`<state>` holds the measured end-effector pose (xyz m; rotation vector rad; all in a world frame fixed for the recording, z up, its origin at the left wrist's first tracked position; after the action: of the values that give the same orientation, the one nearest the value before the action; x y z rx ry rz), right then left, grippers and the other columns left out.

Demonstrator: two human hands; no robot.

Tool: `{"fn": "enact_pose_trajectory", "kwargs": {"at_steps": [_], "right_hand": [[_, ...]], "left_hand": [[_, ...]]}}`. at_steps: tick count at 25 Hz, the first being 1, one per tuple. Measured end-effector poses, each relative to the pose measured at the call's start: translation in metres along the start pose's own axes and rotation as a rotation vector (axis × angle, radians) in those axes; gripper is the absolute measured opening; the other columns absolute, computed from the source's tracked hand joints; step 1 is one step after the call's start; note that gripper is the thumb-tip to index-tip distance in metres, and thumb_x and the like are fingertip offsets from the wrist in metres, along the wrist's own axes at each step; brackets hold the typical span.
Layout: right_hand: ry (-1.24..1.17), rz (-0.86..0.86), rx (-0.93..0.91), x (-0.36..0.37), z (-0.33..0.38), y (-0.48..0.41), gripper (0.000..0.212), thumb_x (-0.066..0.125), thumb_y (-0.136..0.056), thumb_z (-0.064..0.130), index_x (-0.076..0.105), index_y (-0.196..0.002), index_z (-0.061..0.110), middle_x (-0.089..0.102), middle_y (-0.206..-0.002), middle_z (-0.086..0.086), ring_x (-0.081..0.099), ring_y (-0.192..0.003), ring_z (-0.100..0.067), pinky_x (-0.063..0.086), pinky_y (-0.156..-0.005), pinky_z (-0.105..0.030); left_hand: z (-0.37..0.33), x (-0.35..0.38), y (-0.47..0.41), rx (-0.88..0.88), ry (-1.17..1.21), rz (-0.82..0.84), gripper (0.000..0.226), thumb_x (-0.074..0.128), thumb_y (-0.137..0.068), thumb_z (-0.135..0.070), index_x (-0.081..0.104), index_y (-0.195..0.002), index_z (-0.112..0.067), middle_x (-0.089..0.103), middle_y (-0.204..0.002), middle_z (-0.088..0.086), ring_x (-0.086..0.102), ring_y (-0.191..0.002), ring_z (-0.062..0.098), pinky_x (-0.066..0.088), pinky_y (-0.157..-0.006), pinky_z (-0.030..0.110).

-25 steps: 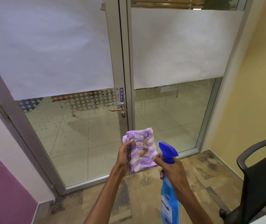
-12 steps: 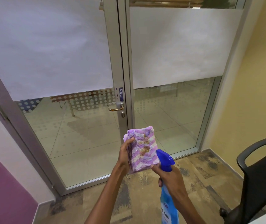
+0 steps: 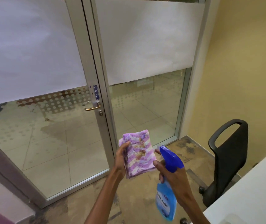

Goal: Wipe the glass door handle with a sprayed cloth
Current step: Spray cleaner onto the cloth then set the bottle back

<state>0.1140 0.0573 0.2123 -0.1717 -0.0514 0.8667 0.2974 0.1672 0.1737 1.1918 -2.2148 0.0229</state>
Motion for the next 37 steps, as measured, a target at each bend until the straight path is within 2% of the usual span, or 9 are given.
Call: {"fn": "enact_pose_trajectory", "kwargs": {"at_steps": [4,9,17,21,25,29,32,35,37], "right_hand": [[0.051,-0.15,-0.029,-0.059,0.007,0.01,0.039,0.071,-0.08,0.043,0.064,-0.077,0.005,0.066,-0.053,-0.001,0.064,-0.047,-0.019,0.056,-0.064,-0.04],[0.094,-0.371,-0.053,-0.138,0.008,0.043,0.022,0.072,-0.077,0.034,0.065,-0.078,0.013,0.073,-0.059,0.009,0.073,-0.057,-0.014,0.06,-0.059,-0.019],[0.25,-0.452,0.146,-0.232,-0.024,0.08,0.009,0.07,-0.089,0.002,0.063,-0.089,-0.005,0.07,-0.082,-0.023,0.068,-0.067,-0.022,0.057,-0.083,-0.052],[0.198,-0.466,0.148,-0.267,-0.039,0.095,0.057,0.079,-0.066,0.061,0.062,-0.087,0.011,0.068,-0.073,-0.002,0.071,-0.069,-0.013,0.058,-0.071,-0.032],[0.071,-0.471,0.219,-0.296,-0.079,0.104,0.071,0.079,-0.061,0.061,0.059,-0.1,0.006,0.064,-0.08,-0.009,0.066,-0.08,-0.029,0.057,-0.067,-0.02],[0.007,-0.436,0.322,-0.304,-0.109,0.106,0.098,0.085,-0.04,0.075,0.06,-0.104,0.005,0.065,-0.085,-0.012,0.068,-0.079,-0.023,0.059,-0.071,-0.021],[-0.042,-0.409,0.392,-0.304,-0.13,0.106,0.107,0.088,-0.035,0.071,0.057,-0.107,-0.002,0.067,-0.09,-0.013,0.066,-0.081,-0.025,0.059,-0.072,-0.02],[-0.025,-0.42,0.464,-0.307,-0.15,0.11,0.065,0.091,-0.065,0.034,0.057,-0.102,-0.007,0.075,-0.076,-0.004,0.071,-0.07,-0.018,0.059,-0.077,-0.033],[-0.009,-0.39,0.491,-0.306,-0.161,0.109,0.031,0.066,-0.091,-0.002,0.055,-0.116,-0.016,0.073,-0.098,-0.02,0.068,-0.08,-0.021,0.053,-0.086,-0.04]], "left_hand": [[0.036,0.024,-0.008,-0.085,0.044,0.06,0.033,0.069,-0.085,-0.027,0.072,-0.111,-0.008,0.08,-0.099,0.017,0.079,-0.081,0.034,0.065,-0.066,0.043],[0.093,0.061,-0.007,-0.205,0.055,0.163,0.031,0.069,-0.086,-0.023,0.069,-0.113,-0.009,0.08,-0.101,0.017,0.079,-0.084,0.034,0.065,-0.07,0.045],[0.149,0.115,-0.005,-0.327,-0.012,0.254,0.03,0.057,-0.097,-0.024,0.066,-0.12,-0.008,0.08,-0.103,0.016,0.079,-0.087,0.034,0.066,-0.072,0.045],[0.162,0.132,-0.008,-0.322,-0.094,0.249,0.032,0.054,-0.101,-0.026,0.063,-0.127,-0.009,0.073,-0.114,0.017,0.071,-0.098,0.038,0.057,-0.096,0.054],[0.172,0.144,-0.008,-0.309,-0.152,0.244,0.023,0.055,-0.102,-0.027,0.068,-0.116,-0.014,0.077,-0.103,0.013,0.076,-0.09,0.033,0.064,-0.081,0.048],[0.179,0.152,-0.002,-0.348,-0.167,0.258,0.019,0.053,-0.104,-0.027,0.067,-0.109,-0.015,0.08,-0.089,0.007,0.079,-0.078,0.028,0.066,-0.063,0.039],[0.183,0.157,0.001,-0.355,-0.173,0.273,0.018,0.052,-0.104,-0.027,0.066,-0.108,-0.015,0.079,-0.092,0.009,0.078,-0.082,0.031,0.066,-0.068,0.042],[0.185,0.155,0.001,-0.362,-0.181,0.269,0.018,0.051,-0.104,-0.026,0.065,-0.11,-0.016,0.076,-0.099,0.011,0.075,-0.088,0.033,0.066,-0.077,0.046],[0.185,0.154,0.002,-0.371,-0.173,0.271,0.018,0.051,-0.104,-0.025,0.065,-0.109,-0.016,0.078,-0.095,0.01,0.077,-0.084,0.032,0.067,-0.074,0.045]]}}
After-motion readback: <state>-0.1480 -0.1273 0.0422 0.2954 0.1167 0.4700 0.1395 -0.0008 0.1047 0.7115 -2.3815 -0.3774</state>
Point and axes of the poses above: each hand's wrist, its own y-axis away from the middle knuckle, its own x-axis out of the palm, z = x × y, the point moved 5 cm from there along -y, towards the middle knuckle
